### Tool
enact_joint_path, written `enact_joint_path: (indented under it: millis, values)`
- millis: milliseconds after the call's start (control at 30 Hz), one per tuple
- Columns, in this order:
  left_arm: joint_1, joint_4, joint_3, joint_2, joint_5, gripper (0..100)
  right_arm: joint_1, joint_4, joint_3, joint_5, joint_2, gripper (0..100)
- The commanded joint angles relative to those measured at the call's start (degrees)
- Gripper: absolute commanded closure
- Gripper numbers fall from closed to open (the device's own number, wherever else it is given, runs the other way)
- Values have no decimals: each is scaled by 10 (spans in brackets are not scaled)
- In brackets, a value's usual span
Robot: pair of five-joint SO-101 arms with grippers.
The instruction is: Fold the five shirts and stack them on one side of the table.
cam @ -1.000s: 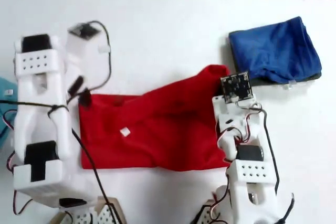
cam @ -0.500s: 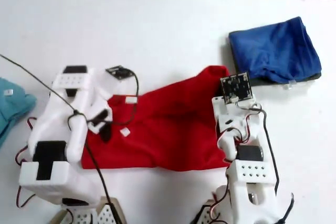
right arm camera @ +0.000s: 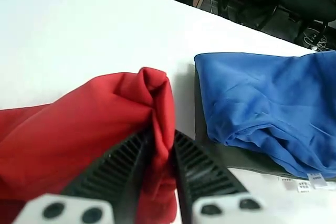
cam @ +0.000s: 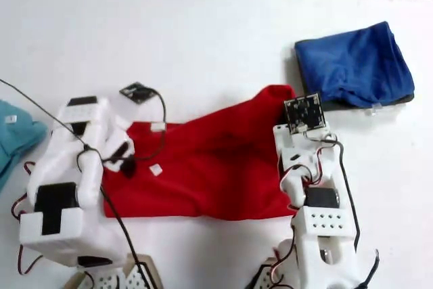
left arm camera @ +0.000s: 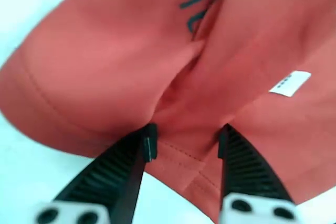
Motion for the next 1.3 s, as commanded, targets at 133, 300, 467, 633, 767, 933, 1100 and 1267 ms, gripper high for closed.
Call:
enact_joint_path:
  millis: [133, 300, 467, 633, 767, 933, 1100, 1267]
  values:
    - [-18, -3, 15, -2, -9, 791, 5, -9, -3, 1, -1, 979]
    - [-14, -3, 14, -6, 6, 989, 2, -9, -3, 1, -1, 979]
    - [8, 22, -6, -8, 33, 975, 2, -10, 4, 1, -1, 979]
    - [59, 111, -56, -8, 33, 972, 1, -12, 6, 1, -1, 979]
    - [62, 159, -92, -8, 27, 915, 1, -12, 6, 1, -1, 979]
    - [12, 150, -97, -4, -8, 845, 3, -11, 6, 1, -2, 979]
    - [-62, 120, -80, -3, -56, 858, 3, -11, 6, 1, -2, 979]
    - [-76, 87, -54, -3, -66, 857, 2, -11, 6, 1, -2, 979]
